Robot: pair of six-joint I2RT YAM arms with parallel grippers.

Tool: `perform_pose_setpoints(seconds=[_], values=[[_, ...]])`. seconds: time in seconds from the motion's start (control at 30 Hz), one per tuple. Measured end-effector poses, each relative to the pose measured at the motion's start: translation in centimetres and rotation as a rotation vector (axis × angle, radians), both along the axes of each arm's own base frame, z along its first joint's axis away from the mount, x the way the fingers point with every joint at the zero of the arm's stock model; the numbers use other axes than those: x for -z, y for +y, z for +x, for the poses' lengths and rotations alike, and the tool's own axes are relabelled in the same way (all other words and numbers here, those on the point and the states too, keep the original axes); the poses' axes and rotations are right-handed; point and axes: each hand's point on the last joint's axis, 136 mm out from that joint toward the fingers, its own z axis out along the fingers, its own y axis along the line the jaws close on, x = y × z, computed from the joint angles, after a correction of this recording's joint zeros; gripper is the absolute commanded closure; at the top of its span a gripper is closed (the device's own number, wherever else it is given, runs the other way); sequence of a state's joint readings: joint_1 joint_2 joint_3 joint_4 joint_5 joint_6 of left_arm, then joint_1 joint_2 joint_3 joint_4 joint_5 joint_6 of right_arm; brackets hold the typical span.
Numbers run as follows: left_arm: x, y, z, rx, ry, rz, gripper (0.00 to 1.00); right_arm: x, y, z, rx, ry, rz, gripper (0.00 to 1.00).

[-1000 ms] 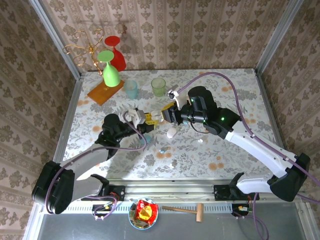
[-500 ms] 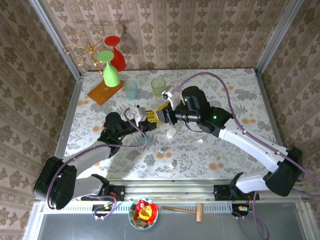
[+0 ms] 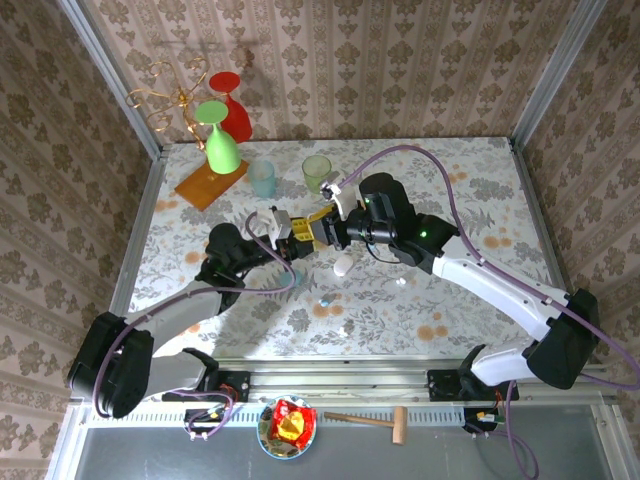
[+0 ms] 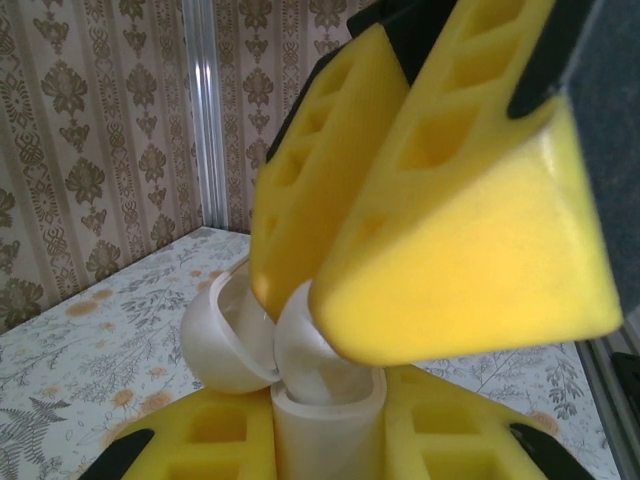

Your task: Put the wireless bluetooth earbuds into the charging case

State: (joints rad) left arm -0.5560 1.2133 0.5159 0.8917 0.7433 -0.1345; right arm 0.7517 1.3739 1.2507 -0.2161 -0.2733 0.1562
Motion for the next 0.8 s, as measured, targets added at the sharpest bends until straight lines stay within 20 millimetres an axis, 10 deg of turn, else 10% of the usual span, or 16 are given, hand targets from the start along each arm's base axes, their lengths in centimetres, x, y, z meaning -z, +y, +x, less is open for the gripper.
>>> perform_pose_setpoints(seconds=[0.8], values=[[-0.5, 0.1, 0.5, -0.022, 0.018, -0.029, 1.00, -2.1, -1.9, 0.0, 0.090, -0.035, 0.025, 0.40]])
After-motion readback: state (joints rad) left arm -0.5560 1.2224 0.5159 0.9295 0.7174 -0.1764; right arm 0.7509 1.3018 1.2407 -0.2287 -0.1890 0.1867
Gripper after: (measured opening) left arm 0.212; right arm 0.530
